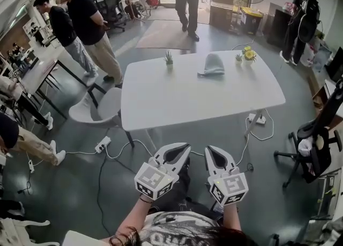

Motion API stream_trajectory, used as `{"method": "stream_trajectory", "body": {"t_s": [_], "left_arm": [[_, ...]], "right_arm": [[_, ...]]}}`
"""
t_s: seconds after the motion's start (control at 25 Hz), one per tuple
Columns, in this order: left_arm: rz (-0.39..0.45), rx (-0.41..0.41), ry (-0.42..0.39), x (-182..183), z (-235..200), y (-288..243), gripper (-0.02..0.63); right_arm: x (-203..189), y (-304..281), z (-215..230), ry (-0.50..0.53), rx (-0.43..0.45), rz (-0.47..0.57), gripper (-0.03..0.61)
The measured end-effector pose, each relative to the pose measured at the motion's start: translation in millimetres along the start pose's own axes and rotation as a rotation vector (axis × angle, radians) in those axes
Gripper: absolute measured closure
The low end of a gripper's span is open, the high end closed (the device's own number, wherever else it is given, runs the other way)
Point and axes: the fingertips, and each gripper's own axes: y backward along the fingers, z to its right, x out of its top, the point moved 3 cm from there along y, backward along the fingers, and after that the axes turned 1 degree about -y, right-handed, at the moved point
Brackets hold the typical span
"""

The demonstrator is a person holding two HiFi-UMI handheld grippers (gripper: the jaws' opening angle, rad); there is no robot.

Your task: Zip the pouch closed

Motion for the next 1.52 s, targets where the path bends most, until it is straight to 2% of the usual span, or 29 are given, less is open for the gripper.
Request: {"method": "stream_trajectory", "body": {"t_s": [0.24, 0.68, 0.96, 1.52], "left_arm": [[0.002, -0.019, 0.008, 3.9, -35.9, -43.4, 0.597], [0.002, -0.083, 0.018, 31.4, -137.3, -146.2, 0.597], [-0.002, -0.120, 0.029, 35.8, -193.5, -196.6, 0.597], [-0.039, -0.144, 0.067, 23.7, -231.5, -226.0, 0.597]], "right_arm": [[9.1, -39.8, 33.7, 0.004, -0.012, -0.014, 0.581], [47.8, -150.2, 111.6, 0.001, -0.060, -0.040, 0.581], [58.5, -207.5, 149.0, 0.002, -0.102, -0.062, 0.581], [53.6, -254.5, 170.8, -0.006, -0.121, -0.122, 0.581]]}}
